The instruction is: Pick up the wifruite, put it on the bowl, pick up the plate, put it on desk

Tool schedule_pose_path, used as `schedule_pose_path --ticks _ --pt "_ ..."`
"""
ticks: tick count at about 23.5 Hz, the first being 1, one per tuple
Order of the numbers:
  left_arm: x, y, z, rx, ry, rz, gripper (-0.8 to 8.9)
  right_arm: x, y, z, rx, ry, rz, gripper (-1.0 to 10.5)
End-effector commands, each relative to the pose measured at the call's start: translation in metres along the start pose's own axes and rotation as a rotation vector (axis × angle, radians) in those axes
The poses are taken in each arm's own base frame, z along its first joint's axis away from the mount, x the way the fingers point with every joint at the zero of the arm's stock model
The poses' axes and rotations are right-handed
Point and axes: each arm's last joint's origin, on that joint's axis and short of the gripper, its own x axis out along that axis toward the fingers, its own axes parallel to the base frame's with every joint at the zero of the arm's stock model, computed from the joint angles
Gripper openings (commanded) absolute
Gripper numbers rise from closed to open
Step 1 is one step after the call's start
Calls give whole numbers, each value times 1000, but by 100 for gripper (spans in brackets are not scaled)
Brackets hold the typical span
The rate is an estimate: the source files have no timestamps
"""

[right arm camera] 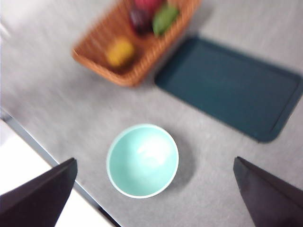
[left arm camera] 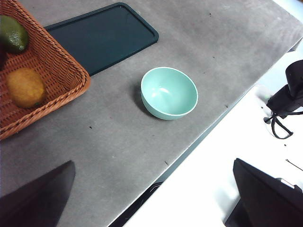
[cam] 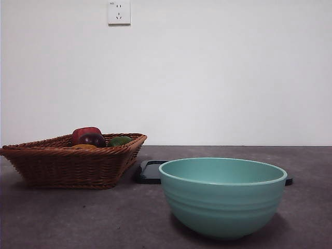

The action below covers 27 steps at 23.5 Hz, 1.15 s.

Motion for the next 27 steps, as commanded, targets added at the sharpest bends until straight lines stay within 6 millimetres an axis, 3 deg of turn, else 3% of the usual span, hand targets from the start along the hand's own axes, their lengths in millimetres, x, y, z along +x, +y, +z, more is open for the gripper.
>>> schedule_pose_path --ticks 1,8,18,20,21,23,24,27 --pt "-2 -1 3 29 -22 -11 535 -26 5 -9 -19 -77 16 550" --pt "-2 -1 4 30 -26 -11 532 -70 8 -45 -31 -184 33 550" --pt "-2 -1 6 48 -49 -11 515 -74 9 -48 -35 -202 35 544" --pt "-2 -1 6 62 -48 -11 390 -74 9 -48 -35 -202 36 481" --pt "-2 -1 6 65 -45 -11 259 -74 9 -48 -35 -202 36 404" --pt "-2 -1 6 72 -44 -11 -4 -74 9 -48 -36 -202 36 143" --pt "-2 -1 6 76 -47 -11 21 -74 9 -48 -36 -202 36 33" --pt "-2 -1 7 80 -55 -11 17 -74 9 -48 -36 -202 36 8"
